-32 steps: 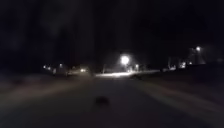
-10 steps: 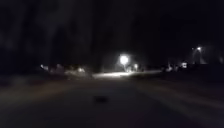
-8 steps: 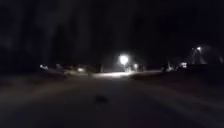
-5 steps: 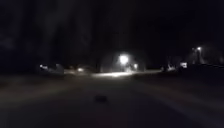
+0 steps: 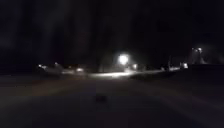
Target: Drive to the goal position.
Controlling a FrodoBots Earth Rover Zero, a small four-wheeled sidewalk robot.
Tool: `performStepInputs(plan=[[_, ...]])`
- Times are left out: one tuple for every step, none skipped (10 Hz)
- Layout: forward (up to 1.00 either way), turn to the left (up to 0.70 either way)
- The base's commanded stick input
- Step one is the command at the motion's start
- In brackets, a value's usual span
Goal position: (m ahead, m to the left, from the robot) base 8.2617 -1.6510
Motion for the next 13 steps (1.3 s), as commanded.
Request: performStepInputs(plan=[[1.0,-0.4],[1.0,-0.31],[1.0,-0.04],[1.0,-0.01],[1.0,0.0],[1.0,0.0],[1.0,0.0],[1.0,0.0],[1.0,0.0],[1.0,0.0],[1.0,0.0],[1.0,0.0],[1.0,0.0]])
